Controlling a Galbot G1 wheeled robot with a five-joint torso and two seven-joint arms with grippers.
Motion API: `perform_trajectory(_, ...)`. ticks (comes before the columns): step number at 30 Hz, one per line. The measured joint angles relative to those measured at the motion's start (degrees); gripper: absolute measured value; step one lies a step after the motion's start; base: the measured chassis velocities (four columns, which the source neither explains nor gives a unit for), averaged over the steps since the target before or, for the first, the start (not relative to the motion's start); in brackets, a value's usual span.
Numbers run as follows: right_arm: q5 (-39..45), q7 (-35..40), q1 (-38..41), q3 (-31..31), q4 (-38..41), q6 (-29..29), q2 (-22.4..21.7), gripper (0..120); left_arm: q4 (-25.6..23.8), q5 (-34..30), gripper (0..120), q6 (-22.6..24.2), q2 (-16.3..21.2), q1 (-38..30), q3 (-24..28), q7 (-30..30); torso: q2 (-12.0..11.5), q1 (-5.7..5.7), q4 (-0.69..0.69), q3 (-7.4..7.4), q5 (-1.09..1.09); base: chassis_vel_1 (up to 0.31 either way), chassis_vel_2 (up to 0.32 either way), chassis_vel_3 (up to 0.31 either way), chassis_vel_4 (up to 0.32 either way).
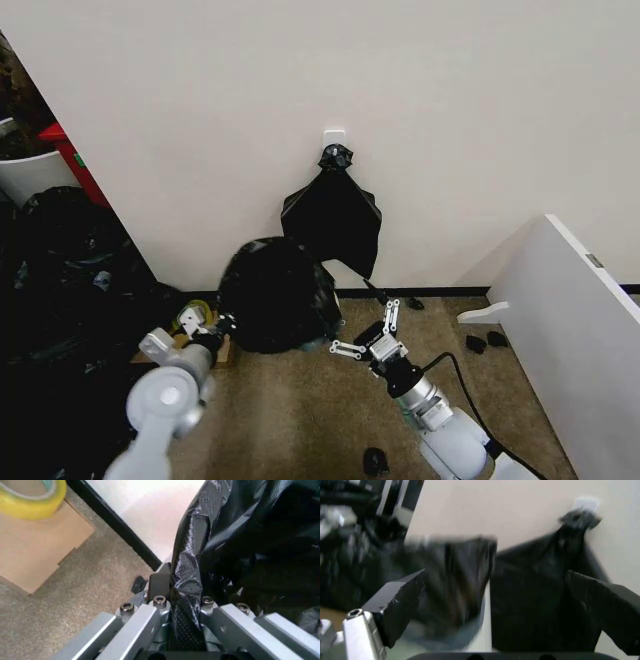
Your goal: Place the garbage bag over the trash bin.
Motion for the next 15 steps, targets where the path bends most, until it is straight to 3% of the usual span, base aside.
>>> perform_trajectory(15,-2.2,-5.2,3.4,0.3,-10.2,3.9,1.6,100,-4.5,-1.9,1,3.9,-0.2,2.0,1.2,-0.9,0.0,0.0,0.0,0.0,-0.01,0.0,0.0,0.0,0.0)
